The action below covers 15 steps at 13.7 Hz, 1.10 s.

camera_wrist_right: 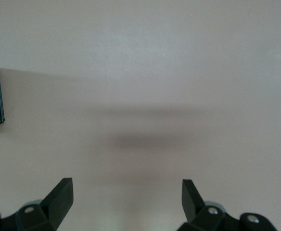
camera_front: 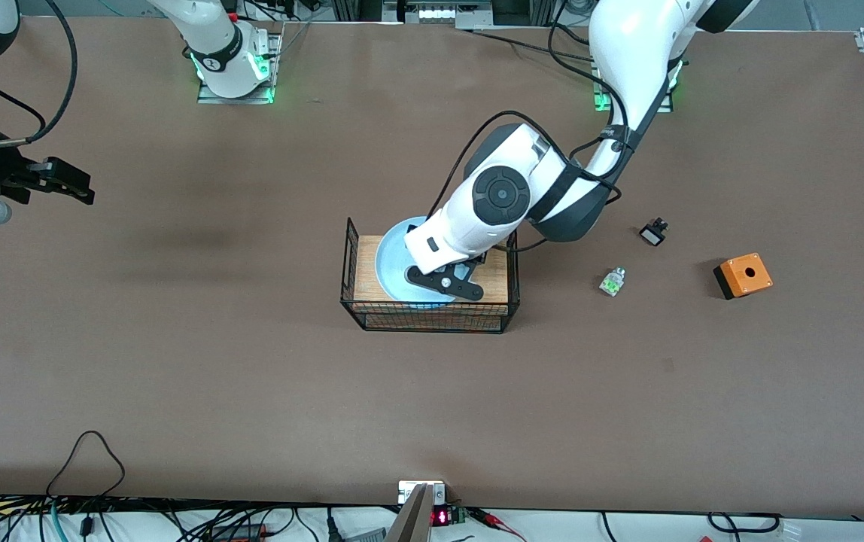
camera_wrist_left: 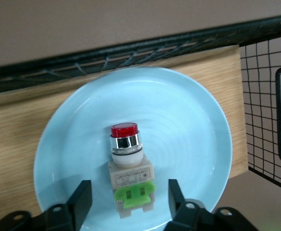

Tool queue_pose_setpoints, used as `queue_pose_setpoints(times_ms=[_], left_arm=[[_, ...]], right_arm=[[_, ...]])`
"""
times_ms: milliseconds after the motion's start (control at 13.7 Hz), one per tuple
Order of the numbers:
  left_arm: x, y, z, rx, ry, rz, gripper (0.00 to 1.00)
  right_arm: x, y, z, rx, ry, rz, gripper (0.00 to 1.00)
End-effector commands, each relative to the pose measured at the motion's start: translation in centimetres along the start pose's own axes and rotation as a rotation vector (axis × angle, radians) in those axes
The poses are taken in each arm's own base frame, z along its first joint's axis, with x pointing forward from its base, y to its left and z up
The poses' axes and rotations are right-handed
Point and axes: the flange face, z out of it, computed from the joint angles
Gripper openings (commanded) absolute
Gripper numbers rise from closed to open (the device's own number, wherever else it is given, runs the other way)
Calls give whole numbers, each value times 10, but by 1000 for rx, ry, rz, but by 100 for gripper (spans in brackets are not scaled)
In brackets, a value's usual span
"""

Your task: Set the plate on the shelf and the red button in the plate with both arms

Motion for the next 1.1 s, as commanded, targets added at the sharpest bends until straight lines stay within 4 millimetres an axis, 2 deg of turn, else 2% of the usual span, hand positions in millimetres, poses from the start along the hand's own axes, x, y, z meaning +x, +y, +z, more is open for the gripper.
queue_pose_setpoints(times_ms=[0,73,220,293,439,585,659,805,1024], left_arm=[[3,-9,-36,17,30,-16,100],[1,-21,-52,53,19,-20,100],[-5,-47,-104,120,12,-38,100],[-10,-67,-135,146,12,-61,100],[-15,-114,-182,226,9,-79,100],[-24,-153,-216,256,-22,-82,100],[-30,-173,-240,252,2,-87,100],[-42,-224,-271,255,18,-72,100],[-102,-279,-303,281,51,-157,100]], right_arm=[[-1,0,-6,12,10,-1,100],[-1,-1,-6,12,10,-9,100],[-1,-1,-6,12,10,-14,100],[-1,0,-7,11,11,-17,100],[-1,-4,-7,6,12,-29,100],[-2,-6,-9,6,15,-32,100],[-2,-9,-10,6,16,-38,100],[-3,-16,-13,4,20,-50,100],[-4,-13,-13,7,21,-47,100]])
